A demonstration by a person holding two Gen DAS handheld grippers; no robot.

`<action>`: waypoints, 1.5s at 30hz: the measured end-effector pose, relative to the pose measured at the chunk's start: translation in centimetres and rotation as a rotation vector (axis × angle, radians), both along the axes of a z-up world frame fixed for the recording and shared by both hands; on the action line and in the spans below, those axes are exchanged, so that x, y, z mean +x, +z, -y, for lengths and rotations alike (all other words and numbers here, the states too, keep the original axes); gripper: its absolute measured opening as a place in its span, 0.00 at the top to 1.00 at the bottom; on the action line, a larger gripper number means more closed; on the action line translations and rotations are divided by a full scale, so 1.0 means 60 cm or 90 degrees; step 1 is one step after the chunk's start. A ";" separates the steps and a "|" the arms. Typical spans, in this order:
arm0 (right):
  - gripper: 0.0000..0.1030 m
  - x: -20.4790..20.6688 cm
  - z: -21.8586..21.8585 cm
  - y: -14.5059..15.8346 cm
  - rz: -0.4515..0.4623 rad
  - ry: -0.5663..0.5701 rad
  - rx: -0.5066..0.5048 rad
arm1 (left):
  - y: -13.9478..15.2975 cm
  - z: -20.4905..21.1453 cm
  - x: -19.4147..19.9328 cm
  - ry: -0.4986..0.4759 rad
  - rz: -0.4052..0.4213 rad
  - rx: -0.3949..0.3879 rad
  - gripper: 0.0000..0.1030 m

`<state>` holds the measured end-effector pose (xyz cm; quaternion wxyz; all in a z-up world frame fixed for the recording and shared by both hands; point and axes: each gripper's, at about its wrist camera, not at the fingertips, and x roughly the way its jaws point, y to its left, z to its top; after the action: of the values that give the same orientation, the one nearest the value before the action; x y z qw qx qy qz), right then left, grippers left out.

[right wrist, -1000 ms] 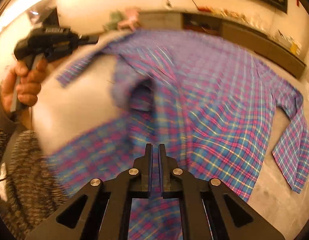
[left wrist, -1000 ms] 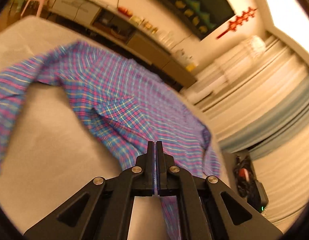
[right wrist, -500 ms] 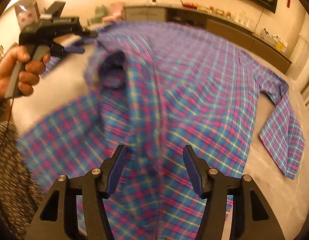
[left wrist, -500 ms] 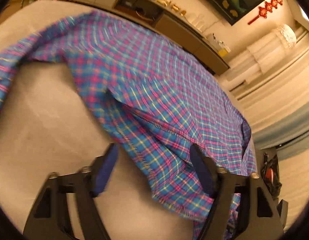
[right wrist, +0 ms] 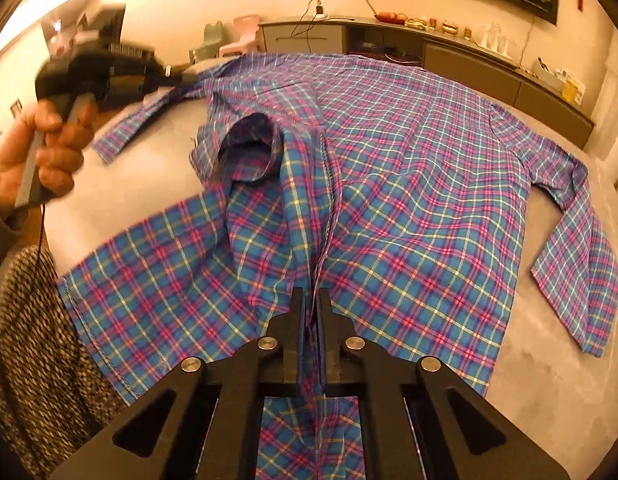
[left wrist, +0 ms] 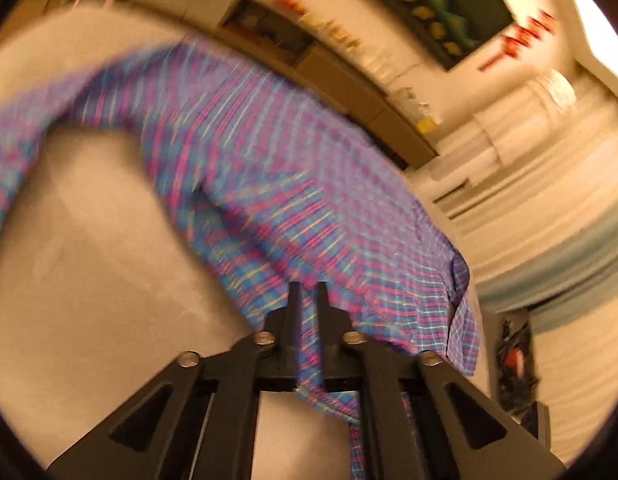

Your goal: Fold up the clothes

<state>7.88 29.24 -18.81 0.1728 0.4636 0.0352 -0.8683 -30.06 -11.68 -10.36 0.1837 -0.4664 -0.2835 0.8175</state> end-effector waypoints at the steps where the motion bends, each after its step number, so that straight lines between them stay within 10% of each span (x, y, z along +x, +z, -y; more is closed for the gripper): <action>1: 0.91 0.001 -0.008 0.000 0.005 -0.008 -0.012 | -0.004 -0.001 0.001 0.003 0.002 0.009 0.53; 9: 0.75 -0.026 -0.023 -0.032 0.047 -0.020 -0.046 | -0.036 -0.005 0.009 0.023 0.018 0.082 0.49; 12: 0.80 -0.041 -0.017 -0.046 0.059 -0.012 -0.035 | -0.049 -0.007 0.013 0.030 0.023 0.109 0.97; 16: 0.98 -0.035 0.005 -0.031 0.029 0.017 -0.009 | -0.065 -0.009 0.017 0.040 0.031 0.146 0.98; 26: 0.98 0.076 0.080 0.041 -0.029 0.194 -0.050 | 0.076 0.173 0.312 0.066 -0.068 0.049 0.98; 29: 0.83 0.081 0.075 0.018 -0.012 0.192 -0.017 | 0.042 0.176 0.314 0.046 -0.026 0.024 0.95; 31: 0.71 0.060 0.066 0.019 0.001 0.158 -0.015 | 0.025 0.153 0.286 0.036 -0.018 0.018 0.67; 37: 0.41 -0.027 0.117 0.104 -0.043 0.129 0.033 | -0.028 0.076 0.149 0.010 0.003 0.070 0.47; 45: 0.36 -0.191 0.324 0.022 -0.037 0.211 0.237 | -0.126 0.023 0.008 0.039 0.095 0.177 0.41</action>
<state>-3.58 9.82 -17.52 0.2232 0.4501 0.2752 -0.8196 -29.55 -13.07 -17.93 0.1998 -0.4873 -0.4208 0.7386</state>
